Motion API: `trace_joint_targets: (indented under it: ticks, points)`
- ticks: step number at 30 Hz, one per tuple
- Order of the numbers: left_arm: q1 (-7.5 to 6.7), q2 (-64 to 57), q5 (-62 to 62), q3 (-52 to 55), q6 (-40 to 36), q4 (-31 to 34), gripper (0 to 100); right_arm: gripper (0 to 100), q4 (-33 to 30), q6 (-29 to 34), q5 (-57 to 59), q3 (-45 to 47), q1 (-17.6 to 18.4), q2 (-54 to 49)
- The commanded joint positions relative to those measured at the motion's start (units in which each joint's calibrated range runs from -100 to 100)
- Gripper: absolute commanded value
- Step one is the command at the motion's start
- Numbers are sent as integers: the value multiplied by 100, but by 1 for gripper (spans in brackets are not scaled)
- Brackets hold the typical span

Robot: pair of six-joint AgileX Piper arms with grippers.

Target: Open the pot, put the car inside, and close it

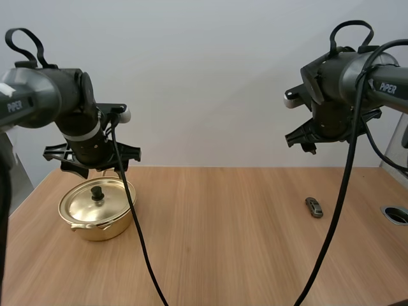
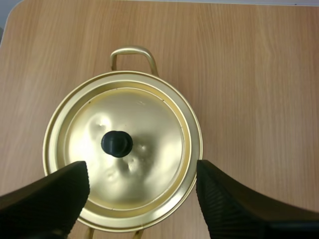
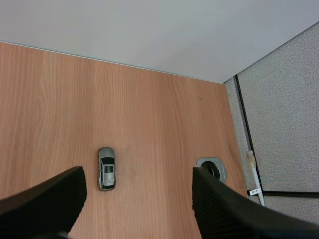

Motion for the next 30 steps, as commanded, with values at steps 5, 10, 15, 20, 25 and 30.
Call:
trace_joint_targets:
  ticks: [5, 10, 15, 20, 25, 30]
  points:
    - [-1, 52, -1617, 338, -6, 392, 100, 100, 1, 0, 386, -3, -5, -2]
    - [-1, 422, -1710, 338, -28, 644, 100, 100, 1, 0, 502, -3, -5, -2]
    - [-1, 902, -1575, 338, -135, 644, 100, 100, 1, 0, 502, -3, -5, -2]
    - [-1, 1176, -1490, 338, -135, 644, 100, 100, 1, 0, 502, -3, -5, -2]
    - [-1, 1189, -1546, 338, -135, 687, 100, 100, 1, 0, 502, -3, -5, -2]
    - [-1, 1200, -1706, 338, -135, 870, 100, 100, 1, 0, 571, -3, -5, -2]
